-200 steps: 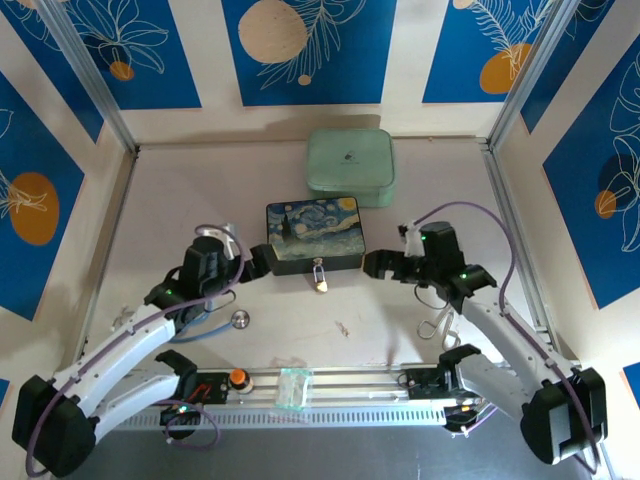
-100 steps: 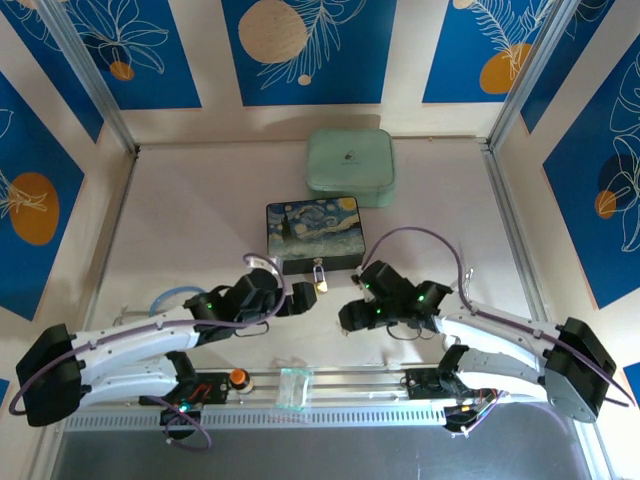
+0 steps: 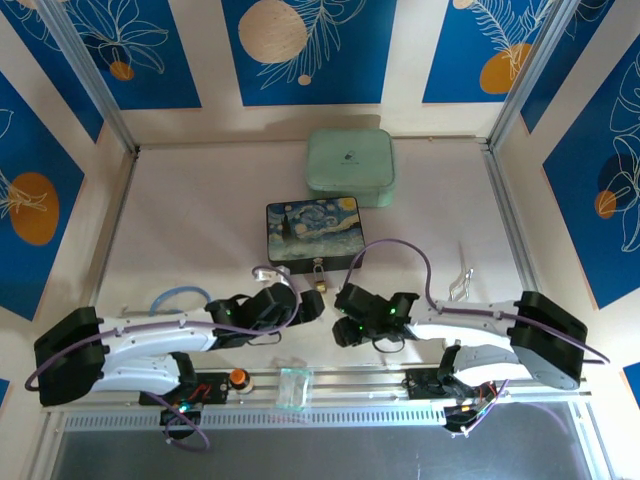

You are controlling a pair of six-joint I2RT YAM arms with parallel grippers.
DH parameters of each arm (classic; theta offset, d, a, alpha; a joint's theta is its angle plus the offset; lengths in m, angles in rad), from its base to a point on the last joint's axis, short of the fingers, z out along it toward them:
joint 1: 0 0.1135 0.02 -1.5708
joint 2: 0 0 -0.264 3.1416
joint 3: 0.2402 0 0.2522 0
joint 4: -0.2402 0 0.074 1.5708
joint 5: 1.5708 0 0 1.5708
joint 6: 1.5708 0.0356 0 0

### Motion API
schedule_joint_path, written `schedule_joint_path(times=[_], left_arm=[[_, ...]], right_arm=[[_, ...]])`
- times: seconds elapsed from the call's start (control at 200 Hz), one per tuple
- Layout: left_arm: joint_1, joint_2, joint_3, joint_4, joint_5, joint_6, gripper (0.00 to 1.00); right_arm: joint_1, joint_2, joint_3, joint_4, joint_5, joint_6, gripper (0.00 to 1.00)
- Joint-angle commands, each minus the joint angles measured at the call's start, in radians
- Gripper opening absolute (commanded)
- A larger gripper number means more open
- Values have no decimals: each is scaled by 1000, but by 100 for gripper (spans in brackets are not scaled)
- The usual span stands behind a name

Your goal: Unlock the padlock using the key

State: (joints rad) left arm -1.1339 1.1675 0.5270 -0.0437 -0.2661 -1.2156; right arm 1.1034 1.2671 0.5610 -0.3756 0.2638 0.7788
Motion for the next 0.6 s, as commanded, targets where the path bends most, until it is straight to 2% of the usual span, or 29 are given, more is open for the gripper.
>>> schedule_joint_path(times=[0.0, 0.32, 0.36, 0.495, 0.595], left_arm=[[-10, -32, -25, 5, -54, -47, 95], [-11, -33, -31, -3, -68, -51, 95], [-10, -32, -34, 0, -68, -56, 95], [-11, -30, -49, 13, -65, -65, 95], [-10, -32, -57, 13, -70, -69, 95]], right_arm=[[22, 29, 31, -51, 96, 40, 38], [54, 97, 48, -2, 112, 25, 34], [56, 111, 56, 0, 111, 19, 30], [62, 162, 90, -11, 116, 18, 29], [67, 193, 99, -12, 101, 17, 20]])
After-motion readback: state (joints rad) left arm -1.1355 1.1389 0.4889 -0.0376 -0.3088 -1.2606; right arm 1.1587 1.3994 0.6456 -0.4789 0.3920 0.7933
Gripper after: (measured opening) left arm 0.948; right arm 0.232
